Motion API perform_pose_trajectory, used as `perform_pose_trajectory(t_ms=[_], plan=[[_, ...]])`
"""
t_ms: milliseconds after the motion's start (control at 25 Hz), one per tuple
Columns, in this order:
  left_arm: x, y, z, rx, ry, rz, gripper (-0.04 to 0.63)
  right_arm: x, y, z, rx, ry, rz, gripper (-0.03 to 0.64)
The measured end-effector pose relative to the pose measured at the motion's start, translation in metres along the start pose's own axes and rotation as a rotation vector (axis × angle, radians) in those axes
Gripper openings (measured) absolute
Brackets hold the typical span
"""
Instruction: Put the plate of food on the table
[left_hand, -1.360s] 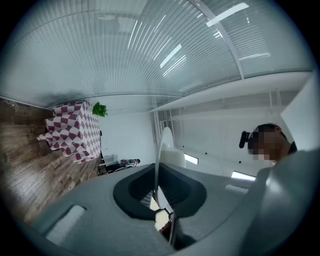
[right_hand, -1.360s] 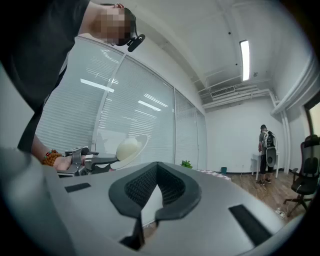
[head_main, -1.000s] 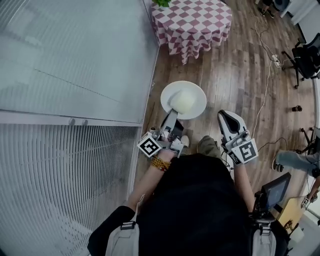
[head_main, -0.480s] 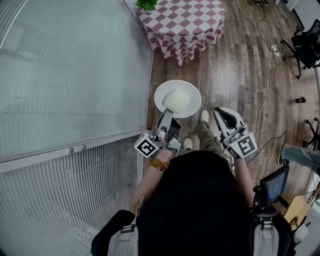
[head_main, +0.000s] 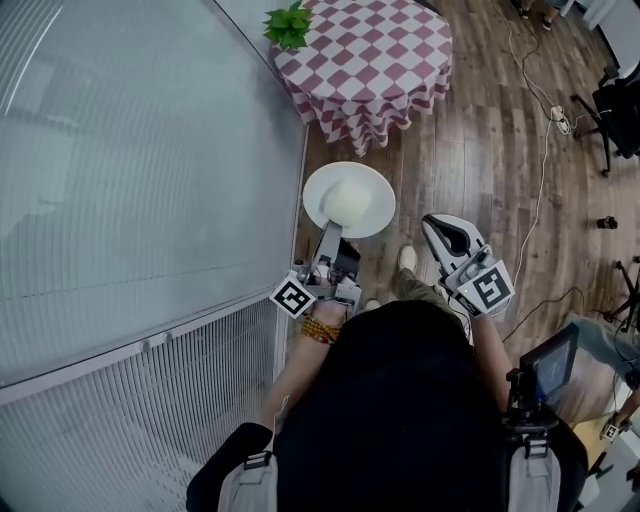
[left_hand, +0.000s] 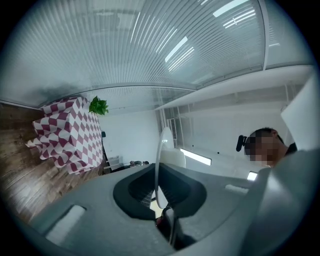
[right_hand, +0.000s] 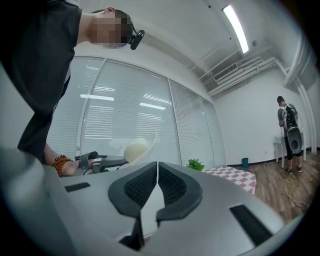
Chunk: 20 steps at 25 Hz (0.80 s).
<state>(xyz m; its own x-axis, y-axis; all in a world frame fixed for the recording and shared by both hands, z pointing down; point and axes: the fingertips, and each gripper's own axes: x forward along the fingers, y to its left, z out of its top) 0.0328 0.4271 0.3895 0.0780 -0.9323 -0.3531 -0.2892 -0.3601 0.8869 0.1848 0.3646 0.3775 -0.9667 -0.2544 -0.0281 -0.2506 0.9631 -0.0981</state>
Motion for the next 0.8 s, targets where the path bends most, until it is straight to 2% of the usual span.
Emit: perform_pose_trajectory(t_ms=[240,400,600,800], plan=[[0.056,0.018,-0.002,0.021,-0.033,0.004,0.014,0.012,-0.066,0.007,0.012,-0.001,0.029,0.014],[0.083,0.039,0.002,0.023,-0.071,0.021,0.014,0.024,-0.103,-0.003,0.038,0.004,0.037,0.014],[0.104,0.067,0.014,0.000,-0.093,0.060,0.014,0.048,-0.127,-0.014,0.090,0.018,0.044,0.014],[0.136,0.102,0.043,-0.011,-0.086,0.069,0.014,0.090,-0.150,-0.019,0.096,0.048,0.066,0.014]])
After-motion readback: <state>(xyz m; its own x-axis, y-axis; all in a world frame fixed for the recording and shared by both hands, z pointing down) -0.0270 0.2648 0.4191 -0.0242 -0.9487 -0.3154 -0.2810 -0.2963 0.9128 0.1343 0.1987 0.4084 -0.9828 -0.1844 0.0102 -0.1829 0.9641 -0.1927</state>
